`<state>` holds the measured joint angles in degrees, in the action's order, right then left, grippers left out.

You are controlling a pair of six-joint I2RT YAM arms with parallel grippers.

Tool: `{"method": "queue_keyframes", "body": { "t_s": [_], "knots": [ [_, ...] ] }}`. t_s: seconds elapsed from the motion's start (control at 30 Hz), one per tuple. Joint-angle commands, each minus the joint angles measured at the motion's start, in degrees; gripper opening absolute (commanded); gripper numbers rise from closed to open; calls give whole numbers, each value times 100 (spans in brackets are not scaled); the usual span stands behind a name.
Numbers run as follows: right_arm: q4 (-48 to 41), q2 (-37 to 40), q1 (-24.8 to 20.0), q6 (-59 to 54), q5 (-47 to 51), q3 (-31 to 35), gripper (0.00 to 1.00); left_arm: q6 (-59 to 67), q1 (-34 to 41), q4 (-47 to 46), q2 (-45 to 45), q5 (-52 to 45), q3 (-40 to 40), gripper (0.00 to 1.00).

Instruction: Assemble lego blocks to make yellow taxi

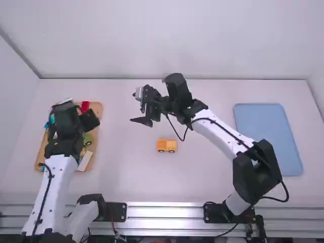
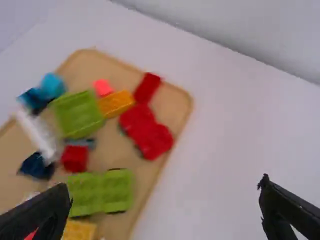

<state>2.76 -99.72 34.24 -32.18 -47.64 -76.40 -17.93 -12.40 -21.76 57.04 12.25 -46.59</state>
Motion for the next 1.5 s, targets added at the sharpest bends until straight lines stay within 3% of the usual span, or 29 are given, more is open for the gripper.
{"method": "queue_keyframes", "body": {
  "t_s": [0.0, 0.47, 0.6, 0.73, 0.9, 0.93, 1.03, 1.13, 1.33, 1.37, 1.4, 1.47],
  "knots": [
    [-68, -326, 105, 243, -116, -382, 98, -455, -531, -160, -210, -225, 26, 99],
    [-372, -717, 566, -81, -334, -1174, 98, -752, -2100, -1617, -514, -623, -509, 100],
    [-442, -717, 568, -149, -334, -1189, 98, -446, -2107, -2044, 74, -778, -922, 94],
    [-479, -717, 555, -98, -323, -1187, 98, -293, -2004, -2911, 1209, -1029, -1508, 93],
    [-503, -717, 555, 94, 149, -1187, 98, -957, -1954, -3427, 2522, -986, -1926, 93],
    [-503, -717, 555, 90, 223, -1187, 98, -1239, -1950, -3410, 2756, -986, -1961, 88],
    [-501, -717, 555, 90, 304, -1187, 98, -2173, -1952, -3281, 3130, -999, -1967, 83],
    [-498, -717, 555, 90, 310, -1187, 98, -3252, -1950, -3292, 3477, -1005, -1967, 99],
    [-494, -717, 479, 83, 313, -1187, 98, -3613, -1947, -3276, 3982, -1141, -1937, 100],
    [-496, -717, 468, 68, 313, -1187, 99, -3729, -1947, -3239, 4054, -1134, -1934, 95],
    [-496, -717, 470, 72, 315, -1187, 98, -3862, -1945, -3193, 4094, -1134, -1930, 71],
    [-498, -717, 468, 70, 313, -1187, 98, -3982, -1945, -3104, 4113, -1141, -1886, 65]
  ]
}}
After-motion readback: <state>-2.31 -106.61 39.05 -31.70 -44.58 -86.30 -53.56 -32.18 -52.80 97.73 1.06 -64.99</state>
